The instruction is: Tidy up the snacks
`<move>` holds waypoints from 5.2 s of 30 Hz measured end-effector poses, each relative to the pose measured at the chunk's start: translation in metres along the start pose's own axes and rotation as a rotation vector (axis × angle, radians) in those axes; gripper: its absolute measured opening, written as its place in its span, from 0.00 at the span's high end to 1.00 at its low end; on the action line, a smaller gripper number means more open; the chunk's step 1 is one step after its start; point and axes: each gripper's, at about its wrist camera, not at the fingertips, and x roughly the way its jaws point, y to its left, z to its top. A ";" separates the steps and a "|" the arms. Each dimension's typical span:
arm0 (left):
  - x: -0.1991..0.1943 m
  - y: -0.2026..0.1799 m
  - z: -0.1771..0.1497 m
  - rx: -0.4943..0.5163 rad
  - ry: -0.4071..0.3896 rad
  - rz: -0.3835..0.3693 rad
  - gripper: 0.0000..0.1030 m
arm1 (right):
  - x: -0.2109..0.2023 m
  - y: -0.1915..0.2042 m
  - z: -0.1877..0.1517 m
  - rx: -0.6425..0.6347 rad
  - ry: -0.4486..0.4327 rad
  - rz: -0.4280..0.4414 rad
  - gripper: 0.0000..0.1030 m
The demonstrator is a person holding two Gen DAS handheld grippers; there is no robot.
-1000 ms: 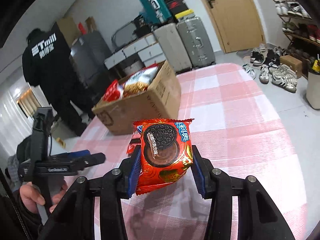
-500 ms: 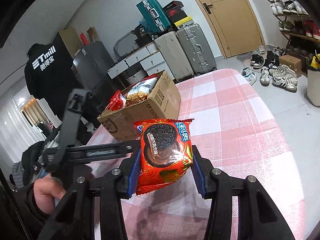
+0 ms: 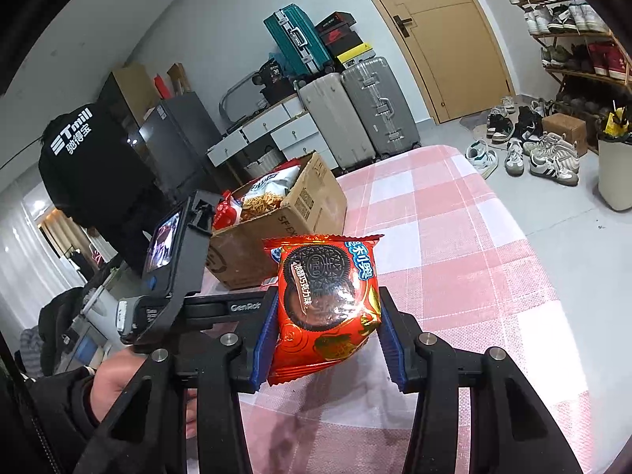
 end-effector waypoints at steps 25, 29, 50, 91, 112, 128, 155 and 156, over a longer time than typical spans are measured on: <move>-0.100 0.053 -0.032 0.052 -0.161 -0.190 0.57 | -0.001 0.027 -0.005 -0.064 0.021 -0.020 0.55; -0.123 0.067 -0.040 0.047 -0.181 -0.192 0.57 | -0.005 0.042 -0.003 -0.073 -0.002 -0.002 0.55; -0.195 0.146 0.003 0.050 -0.311 -0.236 0.57 | 0.015 0.126 0.064 -0.233 -0.006 0.103 0.55; -0.121 0.145 0.176 0.116 -0.207 -0.319 0.57 | 0.187 0.141 0.177 -0.227 0.122 0.019 0.55; -0.086 0.121 0.175 0.190 -0.130 -0.331 0.20 | 0.148 0.109 0.163 -0.193 0.041 0.001 0.23; -0.163 0.149 0.140 0.122 -0.273 -0.263 0.20 | 0.087 0.136 0.161 -0.250 -0.031 0.014 0.17; -0.221 0.183 -0.045 -0.030 -0.674 -0.074 0.01 | -0.028 0.117 0.014 -0.325 -0.254 -0.103 0.04; -0.218 0.184 -0.052 -0.029 -0.678 -0.060 0.01 | -0.029 0.115 0.008 -0.323 -0.254 -0.107 0.04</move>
